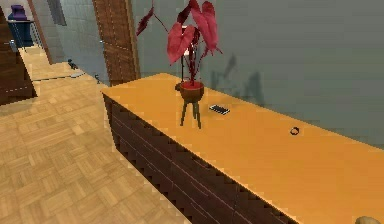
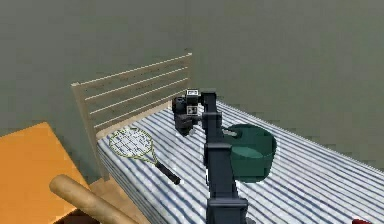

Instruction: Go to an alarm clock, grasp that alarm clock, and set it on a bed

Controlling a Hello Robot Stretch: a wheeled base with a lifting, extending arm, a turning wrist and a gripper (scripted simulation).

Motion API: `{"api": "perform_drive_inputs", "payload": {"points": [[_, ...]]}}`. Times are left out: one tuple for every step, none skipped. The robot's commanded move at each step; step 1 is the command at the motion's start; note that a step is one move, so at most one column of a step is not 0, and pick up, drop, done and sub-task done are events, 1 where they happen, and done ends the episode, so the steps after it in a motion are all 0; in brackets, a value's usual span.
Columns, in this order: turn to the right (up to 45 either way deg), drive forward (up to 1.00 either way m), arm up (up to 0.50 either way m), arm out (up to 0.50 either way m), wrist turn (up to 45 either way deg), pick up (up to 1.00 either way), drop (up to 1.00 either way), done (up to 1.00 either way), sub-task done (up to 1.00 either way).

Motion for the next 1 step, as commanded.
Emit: {"api": "perform_drive_inputs", "payload": {"points": [[0.0, 0.00, 0.00, 0.00, 0.0, 0.00, 0.00, 1.00, 0.00]]}}
